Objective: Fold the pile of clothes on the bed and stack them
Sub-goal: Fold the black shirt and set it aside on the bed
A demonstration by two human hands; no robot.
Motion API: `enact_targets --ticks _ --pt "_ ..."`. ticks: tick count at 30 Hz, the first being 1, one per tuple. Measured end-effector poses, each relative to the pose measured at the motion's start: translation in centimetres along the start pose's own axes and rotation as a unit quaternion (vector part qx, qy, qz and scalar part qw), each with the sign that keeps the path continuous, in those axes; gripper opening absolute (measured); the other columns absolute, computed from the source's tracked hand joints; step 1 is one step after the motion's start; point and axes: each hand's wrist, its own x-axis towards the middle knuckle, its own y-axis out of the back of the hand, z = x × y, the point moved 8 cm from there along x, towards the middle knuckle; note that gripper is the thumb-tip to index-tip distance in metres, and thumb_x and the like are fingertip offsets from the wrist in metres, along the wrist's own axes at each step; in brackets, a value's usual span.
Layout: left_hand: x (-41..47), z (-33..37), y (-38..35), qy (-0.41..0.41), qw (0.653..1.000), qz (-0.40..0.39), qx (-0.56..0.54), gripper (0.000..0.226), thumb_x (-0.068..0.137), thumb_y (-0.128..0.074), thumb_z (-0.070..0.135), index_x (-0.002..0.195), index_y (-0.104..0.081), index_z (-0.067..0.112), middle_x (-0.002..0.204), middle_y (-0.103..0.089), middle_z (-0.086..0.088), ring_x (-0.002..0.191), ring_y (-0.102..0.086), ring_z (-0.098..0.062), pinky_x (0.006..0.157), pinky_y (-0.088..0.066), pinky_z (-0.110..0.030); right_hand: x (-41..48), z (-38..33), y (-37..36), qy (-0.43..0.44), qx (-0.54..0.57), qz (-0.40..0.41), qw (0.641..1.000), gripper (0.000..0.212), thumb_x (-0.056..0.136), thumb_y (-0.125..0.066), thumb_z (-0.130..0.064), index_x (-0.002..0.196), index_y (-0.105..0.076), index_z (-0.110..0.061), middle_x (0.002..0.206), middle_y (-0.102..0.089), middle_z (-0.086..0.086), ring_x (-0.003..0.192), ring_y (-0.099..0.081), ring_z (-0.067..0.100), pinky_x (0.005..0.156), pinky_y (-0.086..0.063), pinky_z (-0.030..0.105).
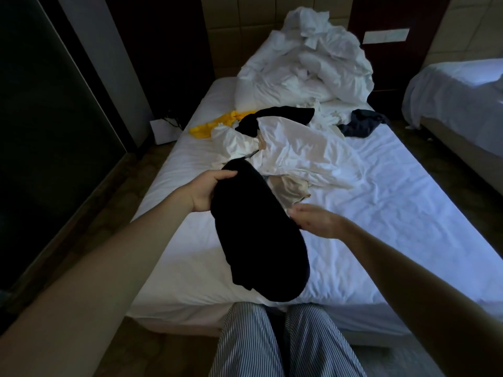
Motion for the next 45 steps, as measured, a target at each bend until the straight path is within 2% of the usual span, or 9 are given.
enact_targets --ticks 3,6,9,15,24,31,37,42,45 --pt "0.0 -1.6 1.9 0.041 0.998 0.025 0.038 0.024 0.095 -0.048 0.030 0.095 -0.062 0.011 0.075 -0.056 -0.004 0.066 -0.057 -0.017 0.066 -0.045 -0.028 0.1 -1.2 1.9 0.040 0.088 0.073 0.993 0.029 0.081 -0.062 -0.027 0.071 -0.039 -0.013 0.050 -0.043 -0.006 0.048 -0.050 0.004 0.078 -0.054 0.030" --pt "-0.1 -2.8 0.6 0.063 0.997 0.012 0.048 0.028 0.091 -0.053 0.032 0.081 -0.068 0.010 0.067 -0.061 -0.003 0.059 -0.061 -0.016 0.061 -0.047 -0.026 0.3 -1.6 1.2 0.031 -0.056 0.068 0.996 0.007 0.095 -0.051 -0.014 0.099 -0.056 -0.017 0.088 -0.061 -0.006 0.082 -0.061 -0.002 0.087 -0.045 0.023" --pt "-0.2 -2.5 -1.9 0.070 0.996 -0.020 0.051 0.026 0.073 -0.061 0.029 0.070 -0.075 0.007 0.072 -0.066 -0.006 0.062 -0.065 -0.020 0.065 -0.051 -0.026 0.9 -1.1 -2.3 0.010 -0.110 -0.033 0.993 0.056 0.093 -0.055 -0.022 0.143 -0.030 -0.025 0.137 -0.042 -0.010 0.125 -0.040 0.001 0.102 -0.033 0.022" --pt "-1.5 -0.3 -1.6 0.062 0.995 -0.014 0.075 0.027 0.063 -0.059 0.028 0.079 -0.066 0.007 0.071 -0.062 -0.007 0.064 -0.061 -0.021 0.066 -0.051 -0.027 0.9 -0.6 -3.7 -0.056 -0.143 -0.080 0.985 0.018 0.092 -0.057 -0.013 0.109 -0.060 -0.016 0.098 -0.069 -0.005 0.091 -0.067 0.007 0.082 -0.050 0.021" --pt "0.0 -0.9 5.2 0.050 0.990 0.041 0.126 0.018 0.091 -0.048 0.024 0.080 -0.061 0.015 0.054 -0.046 0.003 0.043 -0.046 -0.010 0.046 -0.036 -0.021 -1.4 -5.4 4.3 -0.010 -0.295 0.123 0.947 0.016 0.086 -0.067 -0.024 0.098 -0.064 -0.015 0.085 -0.062 -0.003 0.079 -0.060 0.012 0.063 -0.043 0.013" --pt "-0.5 3.2 -4.2 -0.130 0.907 -0.065 0.395 0.075 0.088 -0.065 0.012 0.145 -0.023 0.035 0.138 -0.031 0.012 0.126 -0.037 -0.005 0.098 -0.040 -0.026 0.1 -14.2 -1.4 0.129 -0.346 0.110 0.923 0.007 0.086 -0.066 -0.017 0.089 -0.063 -0.011 0.085 -0.062 0.001 0.074 -0.059 -0.002 0.067 -0.043 0.012" --pt "-0.4 5.8 -7.2 -0.210 0.943 -0.006 0.259 0.029 0.088 -0.063 0.010 0.116 -0.059 0.019 0.098 -0.067 0.001 0.090 -0.065 -0.013 0.081 -0.052 -0.021 -0.1 -16.5 -1.2 0.172 -0.203 0.150 0.952 0.017 0.084 -0.068 -0.017 0.097 -0.058 -0.021 0.099 -0.059 0.005 0.090 -0.058 0.016 0.082 -0.044 0.029" --pt "-0.2 5.4 -4.8 -0.162 0.985 0.022 0.050 0.018 0.098 -0.048 0.022 0.095 -0.063 0.014 0.081 -0.069 -0.001 0.071 -0.067 -0.012 0.067 -0.052 -0.022 -0.3 -9.0 -0.8 0.125 -0.100 0.106 0.981 0.071 0.084 -0.066 -0.019 0.142 -0.026 -0.018 0.134 -0.048 0.012 0.106 -0.058 0.019 0.088 -0.050 0.040" --pt "-0.5 4.7 -4.8 -0.118 0.992 -0.024 0.033 0.029 0.101 -0.038 0.031 0.090 -0.060 0.014 0.062 -0.068 0.004 0.056 -0.066 -0.007 0.054 -0.051 -0.018 1.1 -4.0 -4.2 0.067 -0.134 0.013 0.989 0.046 0.090 -0.060 -0.009 0.133 -0.045 -0.003 0.128 -0.055 0.011 0.118 -0.054 0.025 0.102 -0.042 0.039"
